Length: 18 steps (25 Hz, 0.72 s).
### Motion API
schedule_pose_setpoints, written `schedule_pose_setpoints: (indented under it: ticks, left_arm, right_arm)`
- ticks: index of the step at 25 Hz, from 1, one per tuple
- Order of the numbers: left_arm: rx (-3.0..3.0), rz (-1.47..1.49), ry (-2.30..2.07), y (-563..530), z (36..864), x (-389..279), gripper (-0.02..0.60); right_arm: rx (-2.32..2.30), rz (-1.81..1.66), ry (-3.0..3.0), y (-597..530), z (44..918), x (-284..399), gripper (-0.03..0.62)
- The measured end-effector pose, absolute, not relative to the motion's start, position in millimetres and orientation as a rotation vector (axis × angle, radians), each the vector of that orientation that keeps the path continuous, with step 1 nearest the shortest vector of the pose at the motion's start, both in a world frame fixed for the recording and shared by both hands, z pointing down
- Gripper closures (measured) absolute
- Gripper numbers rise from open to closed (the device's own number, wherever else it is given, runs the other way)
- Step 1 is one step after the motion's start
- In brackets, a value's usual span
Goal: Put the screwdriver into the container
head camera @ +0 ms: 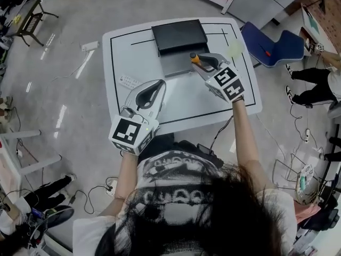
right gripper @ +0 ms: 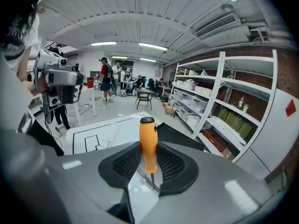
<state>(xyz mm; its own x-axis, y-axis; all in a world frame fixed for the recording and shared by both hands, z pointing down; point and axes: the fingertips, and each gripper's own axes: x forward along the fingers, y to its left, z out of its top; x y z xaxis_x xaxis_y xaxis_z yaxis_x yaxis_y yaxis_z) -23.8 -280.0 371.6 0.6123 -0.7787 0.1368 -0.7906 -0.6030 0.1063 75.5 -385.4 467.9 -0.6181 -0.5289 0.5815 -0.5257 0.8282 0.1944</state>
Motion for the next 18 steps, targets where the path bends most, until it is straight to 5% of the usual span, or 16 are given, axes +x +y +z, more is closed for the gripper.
schedule_pose_setpoints:
  ticks: [18]
  left_arm:
    - [2.616,0.111,-1.301,-321.8,396.2,-60.8,0.581]
  right_arm:
    - [0.392,0.04,-1.968,-462.1,618.8,40.0,0.48]
